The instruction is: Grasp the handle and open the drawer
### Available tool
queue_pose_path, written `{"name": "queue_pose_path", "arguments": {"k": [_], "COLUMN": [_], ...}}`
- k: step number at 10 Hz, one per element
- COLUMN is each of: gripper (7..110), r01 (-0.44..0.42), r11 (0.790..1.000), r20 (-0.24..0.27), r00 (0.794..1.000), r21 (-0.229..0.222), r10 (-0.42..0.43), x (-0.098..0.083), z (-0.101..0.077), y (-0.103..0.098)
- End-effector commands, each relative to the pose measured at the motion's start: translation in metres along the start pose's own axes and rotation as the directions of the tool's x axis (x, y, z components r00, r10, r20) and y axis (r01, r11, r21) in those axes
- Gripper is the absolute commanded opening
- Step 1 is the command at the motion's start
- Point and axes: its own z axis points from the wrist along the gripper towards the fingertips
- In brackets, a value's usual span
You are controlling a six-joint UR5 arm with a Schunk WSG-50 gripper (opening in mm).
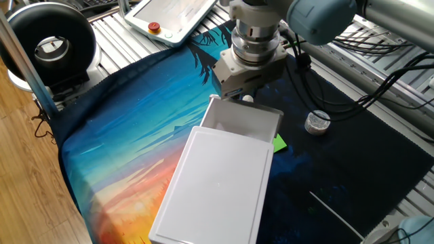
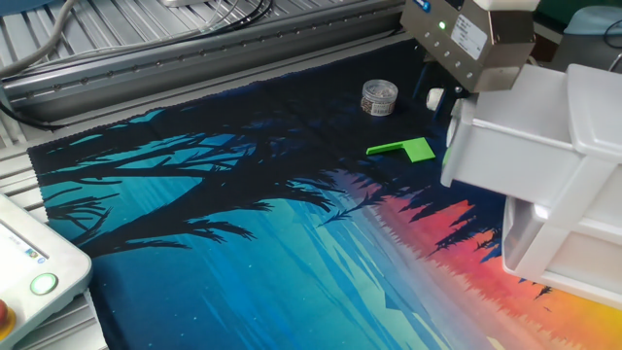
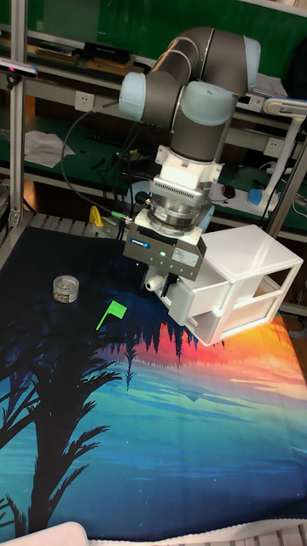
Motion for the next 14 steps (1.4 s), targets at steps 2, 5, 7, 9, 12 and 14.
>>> {"name": "queue_pose_path", "arguments": {"k": [2,5,7,9,12,14], "gripper": [66,66,66,66,66,66], "r01": [0.032,0.095,0.107,0.119,0.114,0.111], "r11": [0.999,0.992,0.994,0.993,0.993,0.994], "r20": [0.007,0.006,0.022,0.03,0.024,0.028], "r00": [0.999,0.995,0.994,0.993,0.993,0.993], "r21": [-0.039,-0.083,-0.038,-0.02,-0.005,-0.003], "r10": [-0.031,-0.095,-0.106,-0.119,-0.114,-0.111], "x": [-0.001,-0.008,-0.01,-0.012,-0.01,-0.007], "z": [0.001,-0.018,-0.018,-0.022,-0.035,-0.044], "y": [0.0,-0.015,-0.018,-0.022,-0.019,-0.018]}}
